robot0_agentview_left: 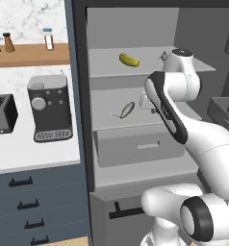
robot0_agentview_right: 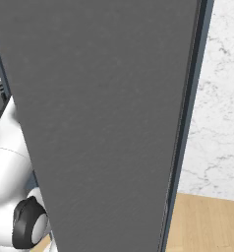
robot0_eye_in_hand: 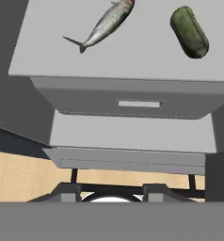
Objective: Place one cucumber and one fish in each tupperware on the nearby counter, to pack two identical lunches.
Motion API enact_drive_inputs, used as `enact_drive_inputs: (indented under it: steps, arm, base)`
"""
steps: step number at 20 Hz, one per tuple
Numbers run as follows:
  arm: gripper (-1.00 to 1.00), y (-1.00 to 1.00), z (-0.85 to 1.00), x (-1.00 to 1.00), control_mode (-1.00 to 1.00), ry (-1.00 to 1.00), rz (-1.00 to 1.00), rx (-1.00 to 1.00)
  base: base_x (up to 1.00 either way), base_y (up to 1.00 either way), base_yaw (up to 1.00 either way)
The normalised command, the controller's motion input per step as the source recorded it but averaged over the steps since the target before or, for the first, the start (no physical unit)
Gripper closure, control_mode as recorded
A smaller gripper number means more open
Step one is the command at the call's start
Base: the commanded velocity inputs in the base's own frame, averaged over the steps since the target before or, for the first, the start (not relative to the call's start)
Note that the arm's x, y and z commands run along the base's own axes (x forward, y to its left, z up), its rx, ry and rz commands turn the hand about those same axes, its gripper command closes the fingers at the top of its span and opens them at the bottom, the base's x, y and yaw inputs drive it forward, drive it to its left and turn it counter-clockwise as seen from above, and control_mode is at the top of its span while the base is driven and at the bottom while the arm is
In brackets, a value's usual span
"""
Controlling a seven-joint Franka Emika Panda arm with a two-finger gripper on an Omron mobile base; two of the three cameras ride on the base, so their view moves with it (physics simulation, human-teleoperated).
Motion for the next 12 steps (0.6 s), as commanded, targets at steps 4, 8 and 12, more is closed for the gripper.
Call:
enact_drive_inputs:
  steps: [4,8,12]
  arm:
    - [-1.0,0.0,0.0,-0.11,-1.0,-0.03,0.0,0.0]
    - [-1.0,0.03,-0.22,0.17,-1.0,0.1,0.0,-0.02]
    - [-1.0,0.04,-0.44,0.4,-1.0,0.23,0.0,-0.07]
  base:
    - [0.0,0.0,0.0]
    - [0.0,0.0,0.0]
    - [0.0,0.0,0.0]
